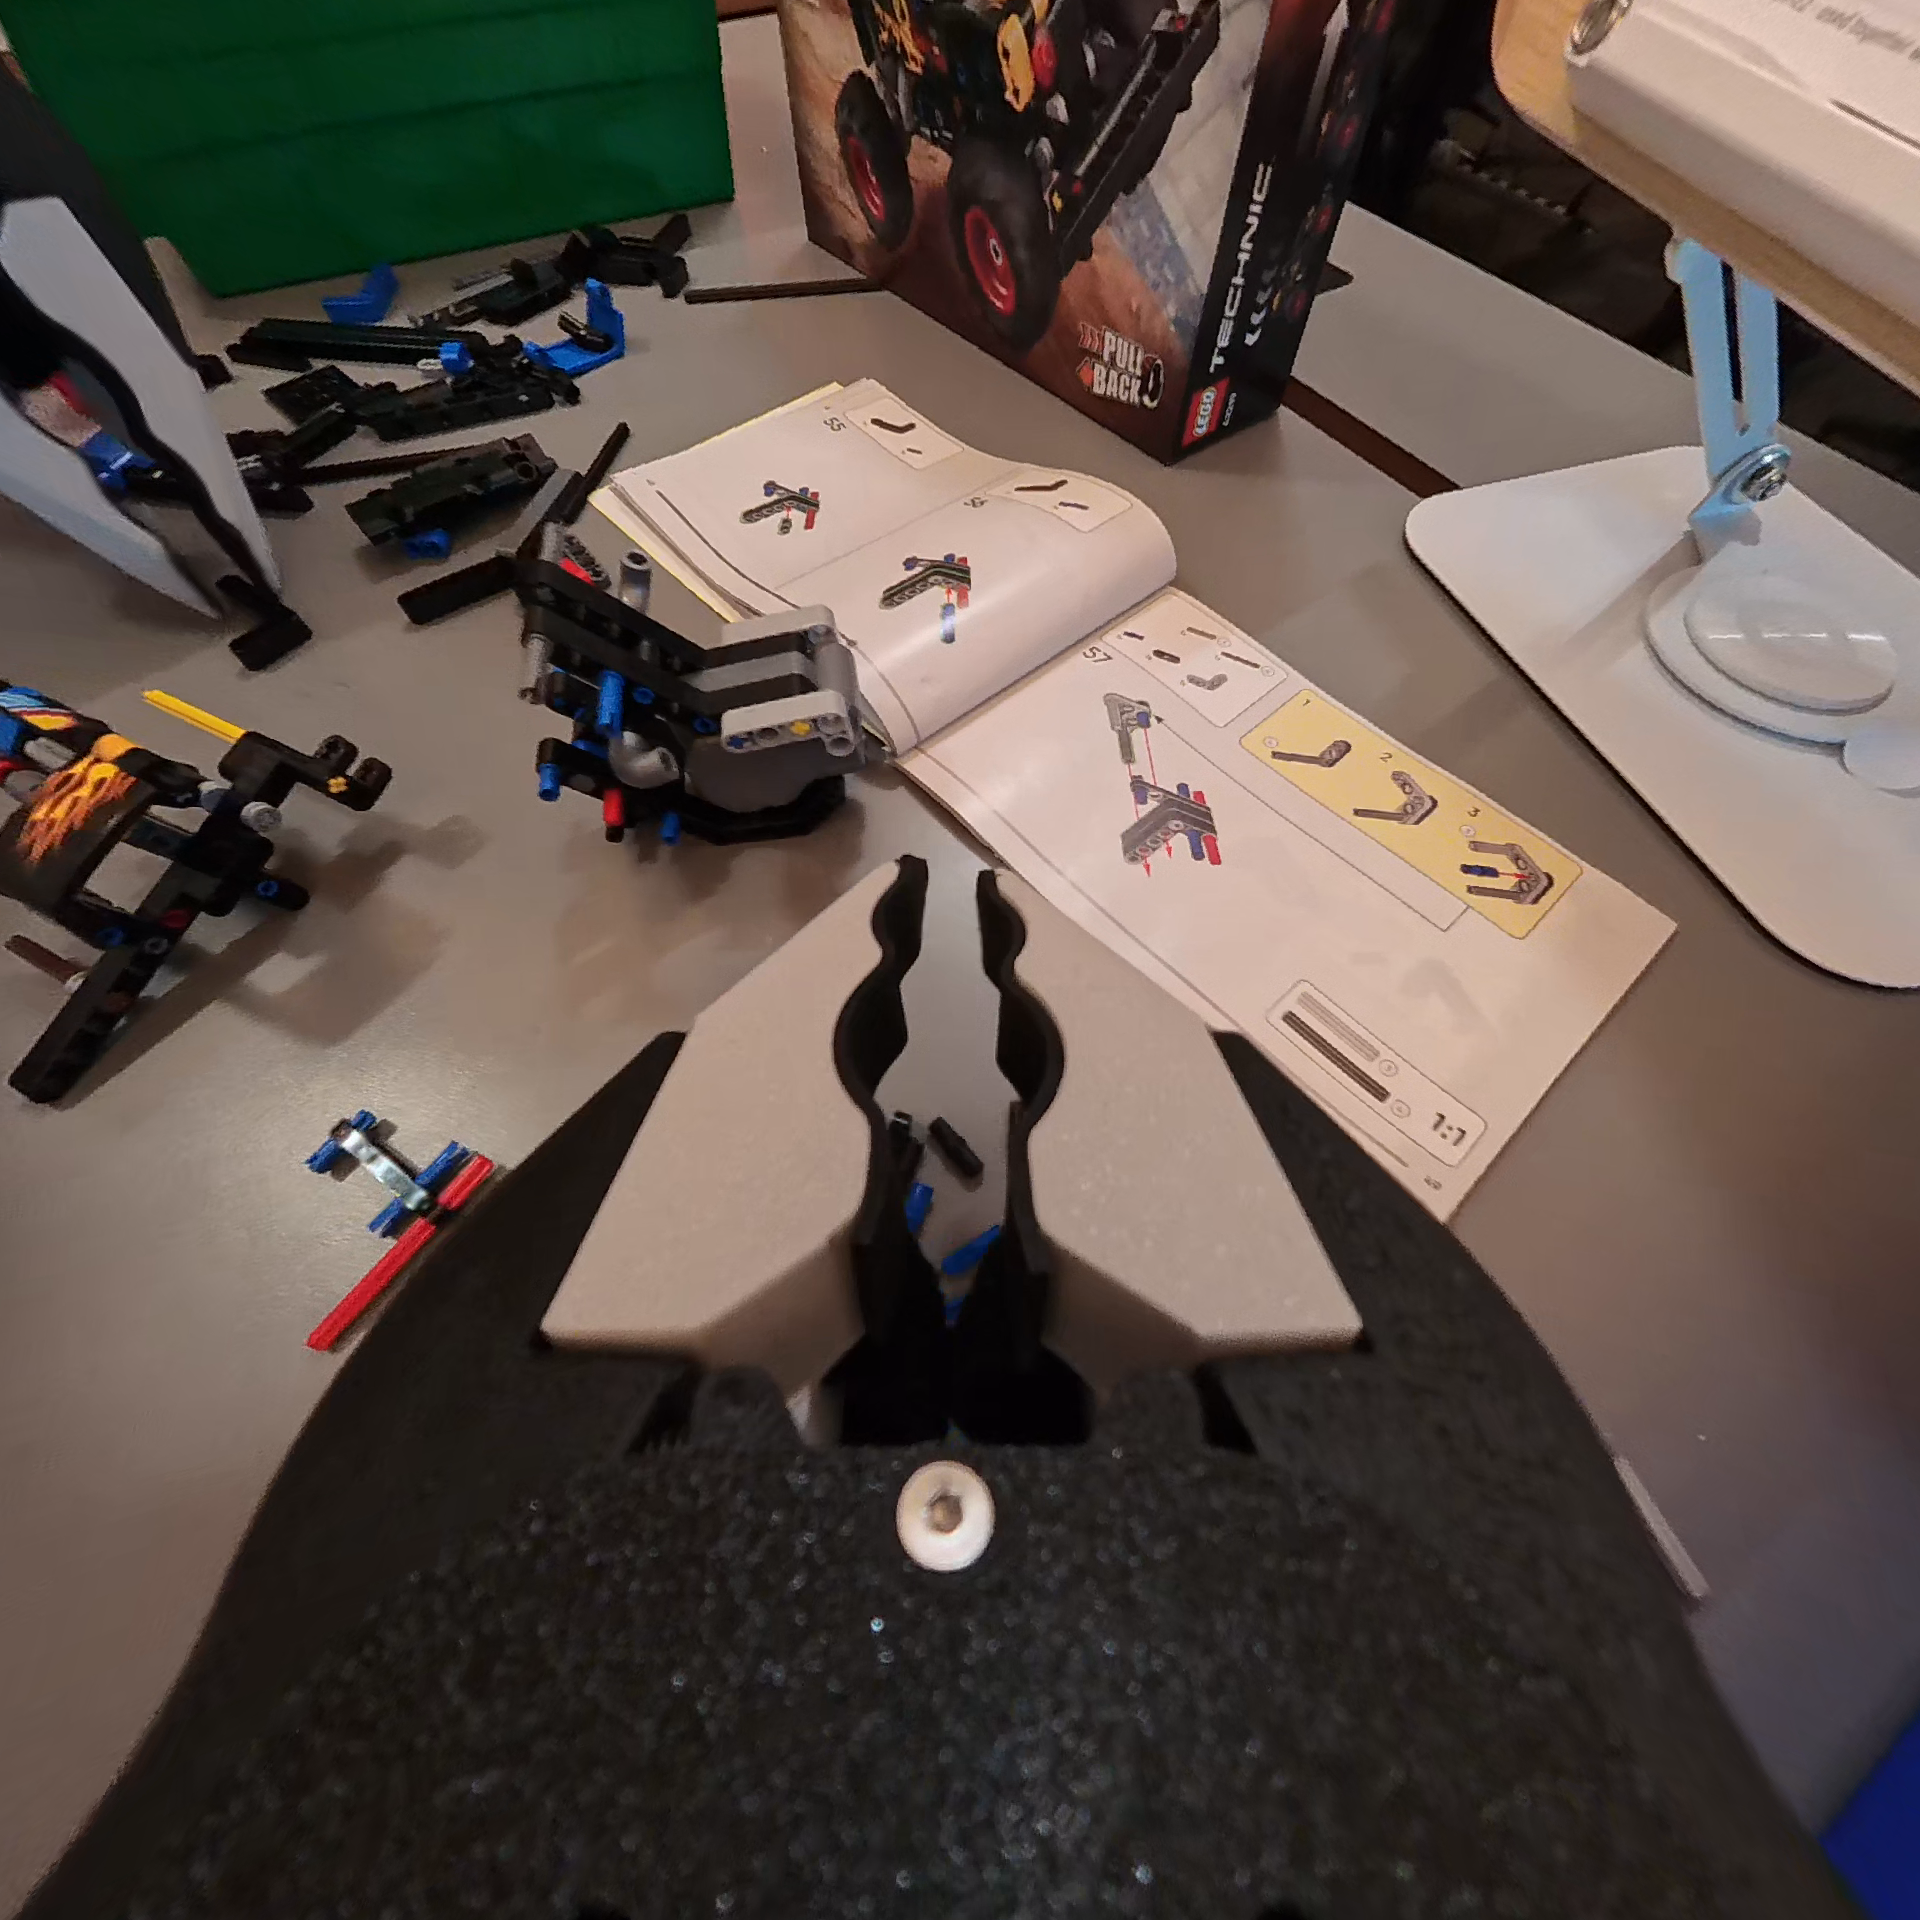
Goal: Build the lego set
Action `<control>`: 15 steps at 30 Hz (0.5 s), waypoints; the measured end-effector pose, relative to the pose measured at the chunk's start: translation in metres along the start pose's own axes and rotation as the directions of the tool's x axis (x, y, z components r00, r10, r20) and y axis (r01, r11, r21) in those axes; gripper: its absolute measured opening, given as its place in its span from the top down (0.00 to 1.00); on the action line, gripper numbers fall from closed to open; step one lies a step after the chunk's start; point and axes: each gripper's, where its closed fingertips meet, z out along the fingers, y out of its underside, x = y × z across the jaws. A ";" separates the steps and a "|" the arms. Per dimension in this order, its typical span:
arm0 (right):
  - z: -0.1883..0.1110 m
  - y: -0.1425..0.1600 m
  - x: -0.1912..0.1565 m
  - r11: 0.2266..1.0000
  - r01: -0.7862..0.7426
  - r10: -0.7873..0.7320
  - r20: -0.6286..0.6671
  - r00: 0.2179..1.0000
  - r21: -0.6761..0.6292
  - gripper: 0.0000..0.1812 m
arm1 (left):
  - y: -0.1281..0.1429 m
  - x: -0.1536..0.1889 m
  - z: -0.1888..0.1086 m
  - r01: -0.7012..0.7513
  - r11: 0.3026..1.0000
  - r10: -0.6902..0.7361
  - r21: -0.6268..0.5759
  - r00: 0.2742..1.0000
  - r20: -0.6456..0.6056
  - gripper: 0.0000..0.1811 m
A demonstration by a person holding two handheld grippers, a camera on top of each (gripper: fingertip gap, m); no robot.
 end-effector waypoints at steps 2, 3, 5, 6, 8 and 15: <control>-0.001 -0.007 -0.010 0.999 0.037 -0.038 0.037 0.999 0.039 0.94 | -0.007 0.002 0.002 0.076 0.996 -0.073 0.043 0.996 -0.048 0.97; -0.002 -0.013 -0.020 0.995 0.069 -0.075 0.071 0.995 0.076 0.93 | -0.011 0.003 0.000 0.131 0.989 -0.125 0.062 0.988 -0.095 0.97; -0.006 -0.026 -0.046 0.974 0.169 -0.189 0.131 0.973 0.152 0.88 | -0.030 0.005 -0.017 0.256 0.956 -0.218 0.141 0.946 -0.238 0.97; -0.007 -0.032 -0.057 0.959 0.225 -0.249 0.136 0.959 0.173 0.86 | -0.040 0.003 -0.027 0.309 0.936 -0.250 0.168 0.920 -0.302 0.97; -0.009 -0.044 -0.090 0.917 0.342 -0.379 0.183 0.907 0.204 0.84 | -0.060 0.010 -0.044 0.359 0.916 -0.247 0.182 0.859 -0.449 0.97; 0.002 -0.074 -0.188 0.708 0.656 -0.706 0.273 0.654 0.261 0.83 | -0.111 0.066 -0.050 0.313 0.948 -0.185 0.053 0.682 -0.708 0.97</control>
